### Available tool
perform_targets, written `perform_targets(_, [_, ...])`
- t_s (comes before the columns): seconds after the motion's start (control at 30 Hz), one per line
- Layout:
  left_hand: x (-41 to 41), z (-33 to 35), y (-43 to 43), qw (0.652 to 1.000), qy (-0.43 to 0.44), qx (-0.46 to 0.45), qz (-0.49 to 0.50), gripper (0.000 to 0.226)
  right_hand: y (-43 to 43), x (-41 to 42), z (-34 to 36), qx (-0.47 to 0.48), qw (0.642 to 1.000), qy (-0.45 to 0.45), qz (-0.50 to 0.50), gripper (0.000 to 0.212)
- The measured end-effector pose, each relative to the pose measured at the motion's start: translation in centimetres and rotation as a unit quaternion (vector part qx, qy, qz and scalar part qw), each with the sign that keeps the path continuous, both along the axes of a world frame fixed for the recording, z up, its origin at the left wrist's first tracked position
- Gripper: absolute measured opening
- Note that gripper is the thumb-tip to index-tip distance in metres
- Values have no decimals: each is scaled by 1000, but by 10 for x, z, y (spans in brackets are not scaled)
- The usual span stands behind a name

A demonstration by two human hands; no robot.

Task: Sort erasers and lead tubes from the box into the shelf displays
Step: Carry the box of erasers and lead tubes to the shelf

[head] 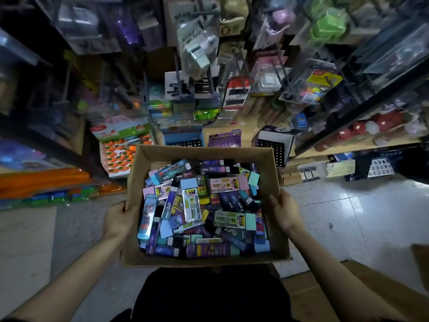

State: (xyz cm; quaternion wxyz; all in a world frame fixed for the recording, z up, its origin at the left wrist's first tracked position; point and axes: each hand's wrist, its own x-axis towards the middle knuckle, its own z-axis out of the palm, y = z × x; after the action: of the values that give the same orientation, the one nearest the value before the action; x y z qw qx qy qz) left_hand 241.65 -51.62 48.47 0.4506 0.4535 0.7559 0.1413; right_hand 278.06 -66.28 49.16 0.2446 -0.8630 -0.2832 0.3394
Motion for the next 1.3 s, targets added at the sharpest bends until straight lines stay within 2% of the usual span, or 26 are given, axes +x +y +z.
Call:
perform_targets(0.27, [17,-31,-63,996,37,-18,73,33,-12,30,-41,-27,997,15,72,18])
perform_targets(0.37, [43,-58,-86,993,39,-31,103,34,-20,50,-76,-50,995,8,86,17])
perform_targets(0.53, [84,-117,-108,994,19,-41,105,21,-34,75,-149,-68,993,2,95,19])
perform_targets(0.73, [105,-232,-114,989,19,-51,135,9,-42,85,-270,-83,993,-3,83,24])
perform_targets(0.93, [96,-369,-109,985,11,-56,164,28,-34,87,-396,-47,995,3,84,21])
perform_targets(1.17, [103,-497,-83,991,86,-1,99,36,-21,88,-521,28,997,-23,61,18])
perform_targets(1.3, [102,-539,-81,993,104,16,62,35,-20,91,-568,14,996,-58,73,24])
